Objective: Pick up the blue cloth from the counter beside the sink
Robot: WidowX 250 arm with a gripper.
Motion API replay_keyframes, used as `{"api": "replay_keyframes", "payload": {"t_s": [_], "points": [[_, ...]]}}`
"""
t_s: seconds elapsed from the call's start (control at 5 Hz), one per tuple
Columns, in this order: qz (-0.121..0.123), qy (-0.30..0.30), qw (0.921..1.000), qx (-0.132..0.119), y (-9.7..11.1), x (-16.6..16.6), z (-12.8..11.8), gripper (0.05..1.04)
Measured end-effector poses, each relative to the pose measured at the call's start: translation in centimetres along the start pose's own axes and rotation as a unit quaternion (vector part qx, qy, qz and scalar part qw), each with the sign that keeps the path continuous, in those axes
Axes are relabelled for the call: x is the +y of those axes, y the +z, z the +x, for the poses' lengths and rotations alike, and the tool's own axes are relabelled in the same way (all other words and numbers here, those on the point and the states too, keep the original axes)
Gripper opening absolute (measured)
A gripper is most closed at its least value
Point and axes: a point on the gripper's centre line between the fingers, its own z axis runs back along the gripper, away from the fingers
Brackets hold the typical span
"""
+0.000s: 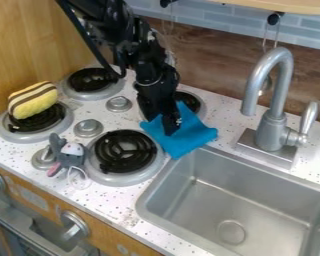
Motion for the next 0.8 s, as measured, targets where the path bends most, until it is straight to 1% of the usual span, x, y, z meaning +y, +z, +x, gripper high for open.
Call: {"api": "replay_keyframes", "payload": {"t_s": [0.2, 0.4, 0.6, 0.8], "points": [[-0.002, -0.006, 0.9999, -0.011, 0.4, -0.3, 1.1, 1.001], [-0.023, -0.015, 0.9995, 0.017, -0.7, -0.8, 0.6, 1.001], [-0.030, -0.014, 0.9988, 0.036, -1.3, -0.8, 0.3, 1.001], [-0.045, -0.011, 0.9978, 0.048, -2.0, -0.9, -0.1, 1.001]]}}
